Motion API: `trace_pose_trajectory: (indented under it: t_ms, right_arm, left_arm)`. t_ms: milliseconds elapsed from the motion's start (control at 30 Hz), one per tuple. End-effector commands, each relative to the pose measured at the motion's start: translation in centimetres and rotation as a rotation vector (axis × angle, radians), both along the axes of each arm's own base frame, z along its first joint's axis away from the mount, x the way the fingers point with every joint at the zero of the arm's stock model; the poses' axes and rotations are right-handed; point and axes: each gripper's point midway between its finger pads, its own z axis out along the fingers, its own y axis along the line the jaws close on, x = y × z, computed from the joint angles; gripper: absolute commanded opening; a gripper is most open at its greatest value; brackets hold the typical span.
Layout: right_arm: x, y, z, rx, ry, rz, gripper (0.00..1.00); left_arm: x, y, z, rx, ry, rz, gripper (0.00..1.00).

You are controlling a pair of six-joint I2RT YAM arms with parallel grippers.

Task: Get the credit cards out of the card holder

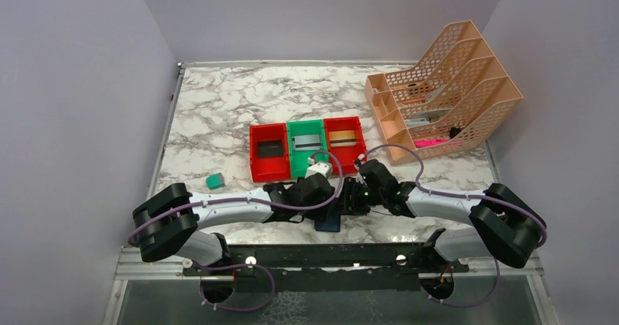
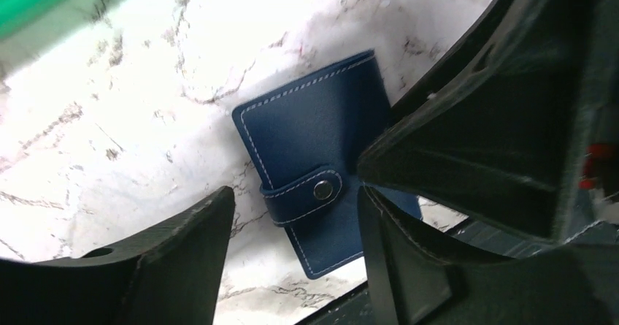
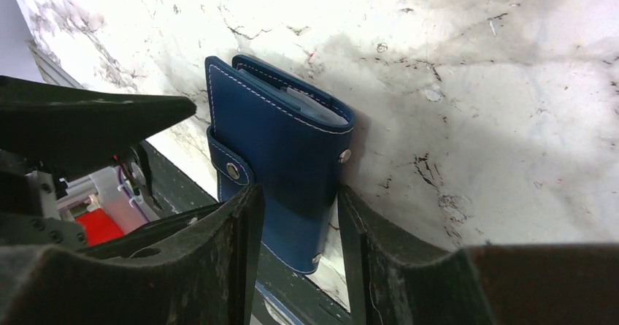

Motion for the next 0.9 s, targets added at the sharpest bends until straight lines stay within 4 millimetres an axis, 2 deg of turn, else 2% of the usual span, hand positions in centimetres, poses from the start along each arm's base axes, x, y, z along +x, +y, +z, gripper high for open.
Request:
trace_pose_trajectory:
  t_ms: [0,200,433,700,800,867]
  right_arm:
    - [0.0,-1.9,-1.9,-0.112,0.012,-0.039,0.48]
    - [0.0,-1.7,-1.9,-0.108,0.023,-0.044,0.48]
    - [0.1,-1.5,-1.6,-0.095,0.03,-0.063,0.48]
    - [-0.1,-0.9,-1.5,-0.056,0.054,-0.066,0.48]
    - [-0.1,-0.6,-1.5,-0.042,0.063,-0.061,0.48]
    - [-0.2,-0.3,-1.5,-0.03,0.065,-0.053,0.48]
  left_arm:
    - [1.4,-0.1,2.4,0.028,-0.078,0.009,0.67]
    - [1.8,-0.6,2.2,0.065,-0.079,-0.012,0.67]
    - [1.2,-0.5,0.6,0.112,-0.038,-0.045,0.56]
    - [-0.1,-0.3,-1.0,0.135,0.022,-0.094,0.55]
    - [-0.4,-0.3,-1.6,0.149,0.038,-0.109,0.49]
    - [-0.5,-0.2,-1.9,0.155,0.043,-0.112,0.41]
